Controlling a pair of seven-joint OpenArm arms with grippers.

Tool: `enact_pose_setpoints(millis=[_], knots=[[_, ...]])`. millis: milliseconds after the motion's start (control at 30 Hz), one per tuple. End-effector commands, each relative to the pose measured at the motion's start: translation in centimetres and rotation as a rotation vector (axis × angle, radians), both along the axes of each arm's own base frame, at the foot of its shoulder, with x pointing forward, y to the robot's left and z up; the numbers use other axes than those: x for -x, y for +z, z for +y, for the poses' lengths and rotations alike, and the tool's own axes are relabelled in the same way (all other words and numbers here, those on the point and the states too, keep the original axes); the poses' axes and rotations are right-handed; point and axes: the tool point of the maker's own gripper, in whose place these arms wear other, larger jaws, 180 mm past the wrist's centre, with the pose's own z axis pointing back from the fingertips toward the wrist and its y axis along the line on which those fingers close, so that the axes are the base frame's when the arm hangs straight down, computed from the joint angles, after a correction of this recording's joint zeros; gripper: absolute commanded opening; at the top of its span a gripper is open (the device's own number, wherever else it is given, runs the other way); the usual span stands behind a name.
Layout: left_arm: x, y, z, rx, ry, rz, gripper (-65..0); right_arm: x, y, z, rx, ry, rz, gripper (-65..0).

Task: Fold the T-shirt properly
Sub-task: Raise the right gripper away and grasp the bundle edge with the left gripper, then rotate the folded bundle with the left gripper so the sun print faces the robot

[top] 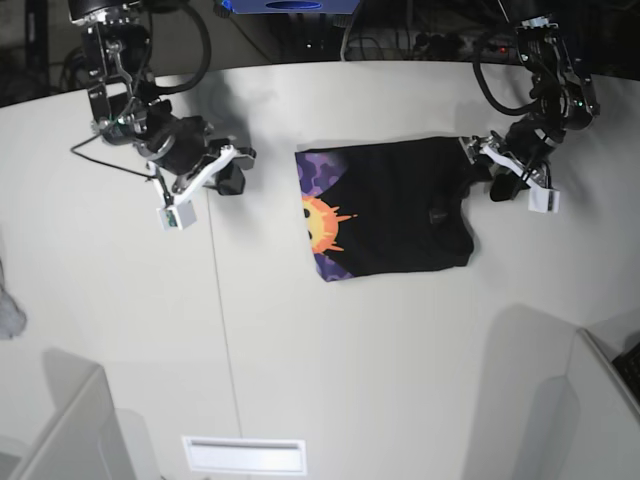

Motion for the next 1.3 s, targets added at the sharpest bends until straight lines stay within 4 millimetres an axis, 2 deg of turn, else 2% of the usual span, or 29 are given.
enact_pose_setpoints(millis=[0,233,400,733,767,800,1000,1067,1267], knots=[[-1.1,1.1,0.0,0.017,0.008,-0.046,0.0,-0.7,1.0,-0.5,0.000,-0.003,-0.044,-65.0],[-1.5,-1.9,-2.4,0.078,0.011,0.073,0.0,-0.3,0.7,-2.0,0.010,-0.038,-0.037,-65.0],[-1.2,-2.5,-3.9,0.085,-0.031,0.093,-0.8,0.1,0.5,-1.9,0.012,-0.026,-0.034,-65.0],[-0.1,-4.4,-3.6,0.100,-0.014,0.156,-57.9,0.2,0.5,-1.9,0.010,-0.028,-0.031,-65.0],[-0.1,-4.4,-3.5,0.101,-0.014,0.159,-63.2,0.2,0.5,-1.9,0.008,-0.028,-0.029,-65.0],[0.0,-4.5,-3.5,0.100,-0.014,0.162,-65.0,0.2,0.5,-1.9,0.008,-0.028,-0.029,-65.0],[0.3,-5.0,-2.4,0.036,-0.043,0.205,-65.0,1.0,0.2,-2.3,-0.005,-0.073,-0.064,-65.0],[0.5,-5.3,-2.6,0.000,-0.071,0.239,-65.0,1.3,0.1,-2.5,-0.006,-0.092,-0.072,-65.0],[-0.5,-4.9,-3.2,-0.095,-0.201,0.244,-65.0,1.9,-0.3,-6.1,0.012,-0.224,-0.058,-65.0]])
